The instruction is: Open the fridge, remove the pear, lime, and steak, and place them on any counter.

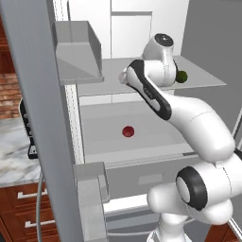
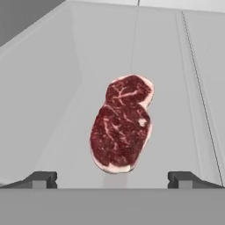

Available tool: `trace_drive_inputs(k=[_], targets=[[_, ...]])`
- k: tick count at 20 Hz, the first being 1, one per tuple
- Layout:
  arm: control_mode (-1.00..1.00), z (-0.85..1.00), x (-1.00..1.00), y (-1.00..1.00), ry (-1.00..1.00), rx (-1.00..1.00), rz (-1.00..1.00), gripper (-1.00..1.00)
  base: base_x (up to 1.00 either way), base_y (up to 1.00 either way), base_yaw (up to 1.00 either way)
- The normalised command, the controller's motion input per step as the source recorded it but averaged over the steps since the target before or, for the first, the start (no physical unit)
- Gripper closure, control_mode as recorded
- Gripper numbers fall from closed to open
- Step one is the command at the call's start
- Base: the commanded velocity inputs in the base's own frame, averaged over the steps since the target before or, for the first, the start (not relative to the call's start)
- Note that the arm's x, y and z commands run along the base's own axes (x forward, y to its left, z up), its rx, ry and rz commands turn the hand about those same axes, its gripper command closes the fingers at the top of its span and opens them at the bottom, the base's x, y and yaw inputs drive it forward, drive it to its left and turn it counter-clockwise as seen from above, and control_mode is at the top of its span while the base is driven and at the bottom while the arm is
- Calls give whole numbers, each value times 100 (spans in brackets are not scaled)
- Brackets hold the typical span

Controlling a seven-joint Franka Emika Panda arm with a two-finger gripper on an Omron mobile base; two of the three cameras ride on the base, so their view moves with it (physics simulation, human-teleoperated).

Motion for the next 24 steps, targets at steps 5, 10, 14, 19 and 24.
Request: trace_drive_inputs(k=[5,10,14,19,24], targets=[[-100,-25,23,7,0,0,-1,-100,0,0,0],[-100,-10,23,0,0,0,0,-100,0,0,0],[-100,-4,16,-1,1,0,0,-100,0,0,0],[-100,-16,7,0,0,0,0,-100,0,0,0],[-100,-30,0,0,0,0,0,-100,0,0,0]])
